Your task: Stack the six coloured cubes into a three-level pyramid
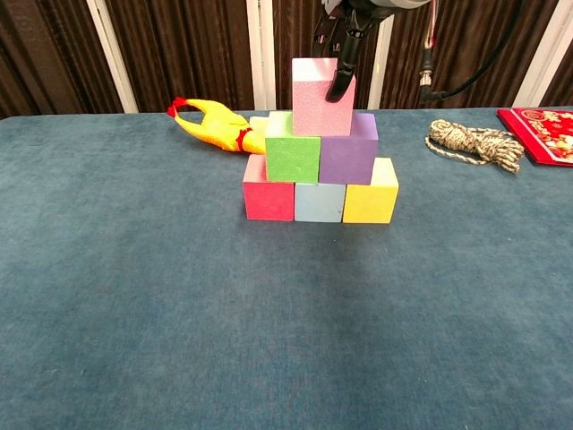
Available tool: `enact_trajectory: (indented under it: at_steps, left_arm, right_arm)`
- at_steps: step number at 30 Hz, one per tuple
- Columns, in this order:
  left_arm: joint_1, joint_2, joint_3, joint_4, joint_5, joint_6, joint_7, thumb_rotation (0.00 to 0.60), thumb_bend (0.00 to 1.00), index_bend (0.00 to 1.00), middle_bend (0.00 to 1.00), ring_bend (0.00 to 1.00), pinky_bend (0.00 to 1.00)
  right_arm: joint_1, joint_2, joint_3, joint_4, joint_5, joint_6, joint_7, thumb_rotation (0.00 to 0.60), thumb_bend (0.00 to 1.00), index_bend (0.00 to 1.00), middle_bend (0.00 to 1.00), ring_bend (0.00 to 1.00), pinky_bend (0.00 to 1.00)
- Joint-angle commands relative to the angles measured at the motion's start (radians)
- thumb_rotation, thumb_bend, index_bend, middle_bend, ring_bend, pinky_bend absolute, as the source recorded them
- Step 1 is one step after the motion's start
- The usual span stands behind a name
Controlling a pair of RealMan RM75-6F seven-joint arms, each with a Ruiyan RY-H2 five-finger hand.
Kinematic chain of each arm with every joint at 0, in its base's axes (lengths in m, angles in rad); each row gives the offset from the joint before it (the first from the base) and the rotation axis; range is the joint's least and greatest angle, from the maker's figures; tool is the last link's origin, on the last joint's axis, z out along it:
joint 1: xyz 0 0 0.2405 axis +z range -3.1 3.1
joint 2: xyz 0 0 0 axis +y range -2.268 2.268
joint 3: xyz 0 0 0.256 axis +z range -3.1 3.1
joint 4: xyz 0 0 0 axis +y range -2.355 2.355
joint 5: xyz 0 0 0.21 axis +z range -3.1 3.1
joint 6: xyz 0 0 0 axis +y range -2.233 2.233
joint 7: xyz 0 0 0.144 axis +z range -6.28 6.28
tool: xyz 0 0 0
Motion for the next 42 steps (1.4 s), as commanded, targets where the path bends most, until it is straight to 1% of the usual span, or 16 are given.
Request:
enact_trajectory:
  at_steps: [1,14,34,37,42]
  left_arm:
    - [-0.001,-0.001,0.000,0.000,0.000,-0.001,0.001,0.600,0.29,0.08,0.03,0.00,0.00]
    - [-0.001,-0.002,0.000,0.003,0.000,-0.002,-0.001,0.600,0.29,0.08,0.03,0.00,0.00]
    - [-0.003,-0.005,0.000,0.005,-0.002,-0.004,0.005,0.600,0.29,0.07,0.03,0.00,0.00]
    - [-0.002,-0.005,0.000,0.004,-0.001,-0.002,0.005,0.600,0.29,0.07,0.03,0.00,0.00]
    - [-0.003,-0.005,0.000,0.005,-0.002,-0.004,0.005,0.600,0.29,0.07,0.03,0.00,0.00]
  right_arm:
    - [0.001,0.001,0.001,-0.002,-0.001,0.000,-0.001,0.600,0.28,0.51,0.41,0.20,0.00]
    - [0.004,0.009,0.006,-0.016,0.008,0.011,-0.009,0.600,0.28,0.51,0.41,0.20,0.00]
    - [-0.004,-0.003,0.000,-0.004,0.010,0.009,-0.018,0.600,0.28,0.51,0.41,0.20,0.00]
    - [-0.003,-0.002,0.000,-0.005,0.016,0.007,-0.021,0.600,0.28,0.50,0.39,0.18,0.00]
    - [0.002,0.000,-0.002,-0.007,0.028,0.009,-0.033,0.600,0.28,0.46,0.34,0.15,0.00]
